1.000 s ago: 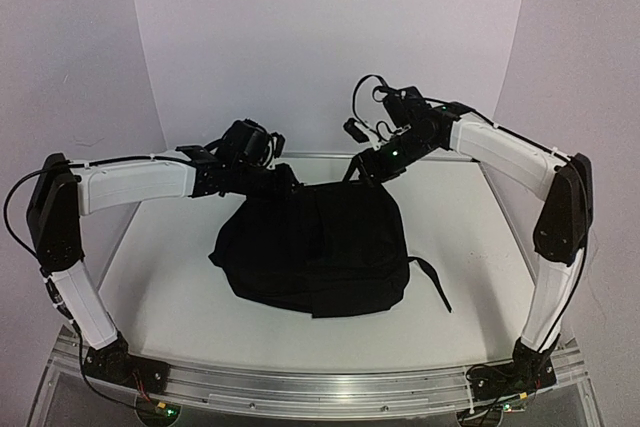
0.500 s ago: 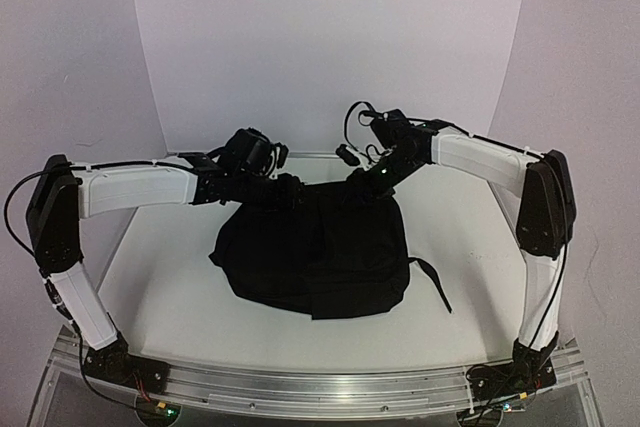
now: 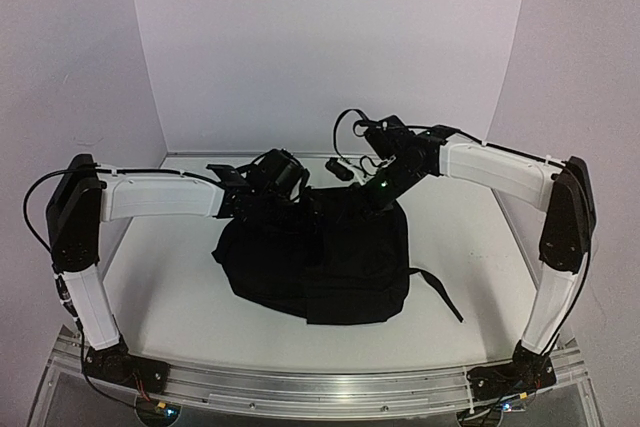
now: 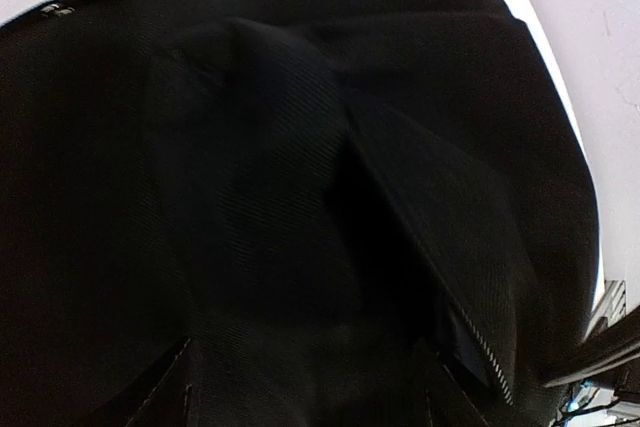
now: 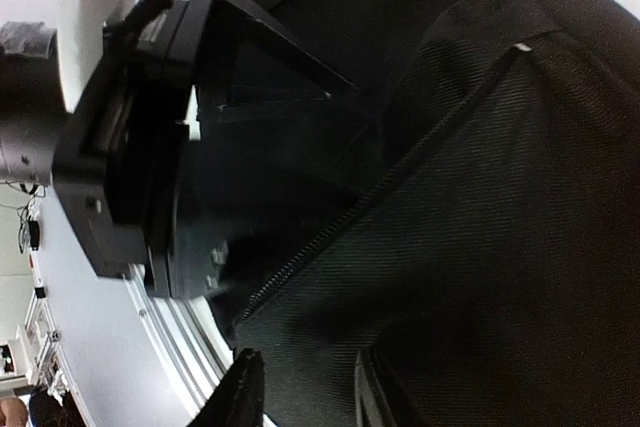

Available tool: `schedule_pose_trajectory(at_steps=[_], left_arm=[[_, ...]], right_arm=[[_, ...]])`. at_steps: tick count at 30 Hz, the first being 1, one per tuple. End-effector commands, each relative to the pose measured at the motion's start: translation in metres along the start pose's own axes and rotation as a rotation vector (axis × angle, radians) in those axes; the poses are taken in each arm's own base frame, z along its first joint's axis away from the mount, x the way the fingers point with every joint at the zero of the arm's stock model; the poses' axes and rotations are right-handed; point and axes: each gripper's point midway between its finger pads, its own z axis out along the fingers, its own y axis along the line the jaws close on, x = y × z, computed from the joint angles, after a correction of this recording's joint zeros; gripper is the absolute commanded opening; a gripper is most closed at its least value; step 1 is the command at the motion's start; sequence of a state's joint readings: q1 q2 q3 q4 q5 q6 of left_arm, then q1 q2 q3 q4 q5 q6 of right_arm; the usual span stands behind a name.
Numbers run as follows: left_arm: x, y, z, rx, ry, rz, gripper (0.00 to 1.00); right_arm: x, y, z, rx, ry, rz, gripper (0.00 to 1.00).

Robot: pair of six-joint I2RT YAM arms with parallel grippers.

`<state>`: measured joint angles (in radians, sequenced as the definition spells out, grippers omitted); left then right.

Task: Pack the student bag
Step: Zip the student bag at the center of the board.

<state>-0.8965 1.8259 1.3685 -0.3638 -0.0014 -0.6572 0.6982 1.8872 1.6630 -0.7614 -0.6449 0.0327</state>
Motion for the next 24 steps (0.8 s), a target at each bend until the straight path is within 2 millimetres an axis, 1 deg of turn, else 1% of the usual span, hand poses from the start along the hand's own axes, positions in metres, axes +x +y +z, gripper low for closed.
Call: schedule_pose_trajectory(at_steps=[1, 3, 5, 8, 11, 14, 16, 18, 19, 21, 22, 24], left_arm=[[-0.009, -0.032, -0.013, 0.066, -0.059, 0.018, 0.74], [-0.007, -0.039, -0.015, 0.069, -0.061, 0.028, 0.77], [-0.005, -0.036, -0.011, 0.049, -0.045, 0.014, 0.77], [0.003, -0.025, 0.001, -0.012, -0.013, -0.017, 0.77], [0.016, -0.009, 0.017, -0.098, 0.040, -0.034, 0.75], [0.027, -0.004, 0.029, -0.115, 0.080, -0.044, 0.70], [0.032, 0.001, 0.033, -0.132, 0.094, -0.049, 0.62], [0.033, 0.006, 0.029, -0.146, 0.085, -0.057, 0.51], [0.031, 0.006, 0.025, -0.142, 0.071, -0.061, 0.45], [0.024, 0.003, 0.009, -0.122, 0.034, -0.064, 0.33], [0.020, 0.000, 0.003, -0.108, 0.016, -0.063, 0.28], [0.011, -0.005, -0.014, -0.077, -0.026, -0.054, 0.16]], right_arm=[[0.012, 0.003, -0.005, -0.013, 0.018, 0.025, 0.25], [0.023, -0.012, 0.009, 0.019, 0.059, 0.053, 0.22], [0.031, -0.025, 0.018, 0.062, 0.086, 0.069, 0.18], [0.033, -0.035, 0.025, 0.093, 0.093, 0.093, 0.17], [0.034, -0.045, 0.028, 0.136, 0.095, 0.112, 0.17], [0.035, -0.051, 0.029, 0.159, 0.098, 0.126, 0.17], [0.036, -0.053, 0.030, 0.165, 0.101, 0.130, 0.18], [0.037, -0.054, 0.030, 0.168, 0.101, 0.131, 0.18], [0.038, -0.054, 0.031, 0.169, 0.102, 0.131, 0.18], [0.039, -0.054, 0.031, 0.164, 0.105, 0.129, 0.19], [0.040, -0.053, 0.032, 0.161, 0.107, 0.128, 0.19], [0.040, -0.052, 0.033, 0.148, 0.109, 0.129, 0.20]])
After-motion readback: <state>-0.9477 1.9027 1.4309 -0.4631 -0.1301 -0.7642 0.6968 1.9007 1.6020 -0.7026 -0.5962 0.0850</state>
